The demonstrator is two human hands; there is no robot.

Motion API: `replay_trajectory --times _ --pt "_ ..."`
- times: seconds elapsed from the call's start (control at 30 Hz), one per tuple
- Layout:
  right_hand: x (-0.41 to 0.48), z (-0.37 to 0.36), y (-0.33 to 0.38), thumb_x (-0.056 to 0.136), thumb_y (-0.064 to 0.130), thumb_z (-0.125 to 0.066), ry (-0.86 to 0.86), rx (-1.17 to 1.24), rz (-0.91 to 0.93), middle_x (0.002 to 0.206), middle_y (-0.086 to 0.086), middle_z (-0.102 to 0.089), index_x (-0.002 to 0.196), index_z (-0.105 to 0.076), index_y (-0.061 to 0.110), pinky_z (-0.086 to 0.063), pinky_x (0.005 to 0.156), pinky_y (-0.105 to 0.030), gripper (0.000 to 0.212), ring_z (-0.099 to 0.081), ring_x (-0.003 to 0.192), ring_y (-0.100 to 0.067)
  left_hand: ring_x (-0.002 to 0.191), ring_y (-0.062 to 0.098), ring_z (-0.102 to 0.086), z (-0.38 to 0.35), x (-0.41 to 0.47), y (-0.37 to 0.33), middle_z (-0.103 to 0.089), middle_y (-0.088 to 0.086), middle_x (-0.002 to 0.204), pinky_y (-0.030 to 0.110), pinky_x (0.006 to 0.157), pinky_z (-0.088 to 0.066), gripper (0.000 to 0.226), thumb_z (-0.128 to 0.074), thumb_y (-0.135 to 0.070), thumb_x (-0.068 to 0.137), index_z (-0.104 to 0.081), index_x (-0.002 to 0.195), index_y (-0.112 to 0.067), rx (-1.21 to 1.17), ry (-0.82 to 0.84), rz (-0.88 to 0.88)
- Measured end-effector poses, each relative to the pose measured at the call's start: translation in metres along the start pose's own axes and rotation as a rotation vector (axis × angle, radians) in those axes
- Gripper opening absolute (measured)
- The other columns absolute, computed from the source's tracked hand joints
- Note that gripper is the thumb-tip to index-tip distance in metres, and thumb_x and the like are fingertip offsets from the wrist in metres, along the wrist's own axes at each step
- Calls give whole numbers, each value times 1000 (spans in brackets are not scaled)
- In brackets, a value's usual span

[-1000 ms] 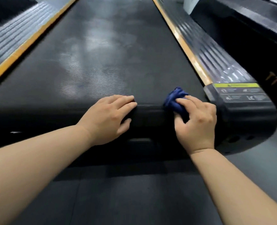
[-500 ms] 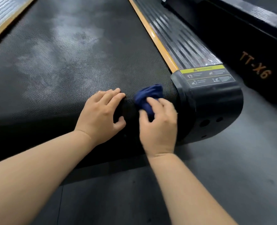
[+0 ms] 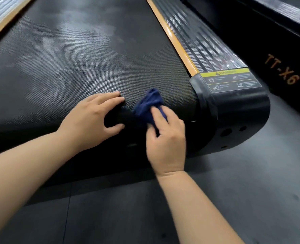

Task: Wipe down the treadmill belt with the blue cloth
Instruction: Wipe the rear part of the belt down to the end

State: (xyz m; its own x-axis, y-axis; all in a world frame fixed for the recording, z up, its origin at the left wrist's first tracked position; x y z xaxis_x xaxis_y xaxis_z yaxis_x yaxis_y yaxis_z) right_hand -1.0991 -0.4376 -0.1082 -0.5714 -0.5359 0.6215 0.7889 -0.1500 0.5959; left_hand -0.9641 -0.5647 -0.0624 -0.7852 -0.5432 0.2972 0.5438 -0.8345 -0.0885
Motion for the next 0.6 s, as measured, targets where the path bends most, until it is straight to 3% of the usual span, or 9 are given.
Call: replay_trajectory --times 0.1,0.2,0.3,0.4,0.53,0.6 --pt "3 18 -27 73 -2 -59 -141 -117 -141 122 -16 -60 114 -68 7 -37 92 -29 43 -57 95 -39 128 22 -45 0 -11 12 -49 3 141 15 111 -12 74 -48 -57 72 -52 135 -18 3 -8 -38" --pt "2 20 -37 83 0 -60 -183 -95 -243 131 -15 -55 123 -62 6 -28 99 -15 41 -54 112 -35 133 21 -42 -5 -16 17 -46 3 144 27 115 -20 75 -48 -55 73 -48 138 -18 11 -6 -64" --pt "-6 5 -20 85 9 -60 -159 -29 -295 136 -15 -51 128 -58 7 -29 103 -20 43 -50 120 -32 134 21 -41 -9 -16 18 -44 2 146 40 113 -29 75 -48 -54 73 -46 139 -18 11 -11 -70" --pt "-11 5 -16 83 9 -62 -141 -25 -241 133 -15 -54 126 -60 7 -32 102 -22 43 -54 115 -32 134 21 -41 -10 -16 18 -44 2 146 45 111 -33 75 -48 -54 73 -46 139 -18 14 -23 -67" --pt "-4 19 -40 83 2 -61 -174 -65 -230 130 -16 -57 124 -61 2 -28 102 -11 41 -56 114 -35 134 21 -42 -11 -18 20 -45 4 144 42 111 -32 74 -50 -52 74 -48 138 -16 3 -59 -96" --pt "-8 12 -28 82 4 -61 -163 -51 -213 129 -16 -58 122 -63 4 -30 101 -15 41 -57 110 -33 132 21 -44 -12 -18 18 -48 5 143 36 113 -28 73 -52 -50 73 -51 136 -13 -5 -86 -92"
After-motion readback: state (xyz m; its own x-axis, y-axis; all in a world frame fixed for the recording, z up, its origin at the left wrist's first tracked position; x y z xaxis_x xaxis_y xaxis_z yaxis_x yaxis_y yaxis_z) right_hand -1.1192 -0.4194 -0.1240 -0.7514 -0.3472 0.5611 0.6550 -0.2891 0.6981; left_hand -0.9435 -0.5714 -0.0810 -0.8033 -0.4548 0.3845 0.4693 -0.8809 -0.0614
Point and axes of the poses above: each hand's wrist, its own x-axis towards the middle knuckle, its own z-axis out of the back of the hand, y = z × x, the point moved 1 cm from there along x, towards the middle knuckle
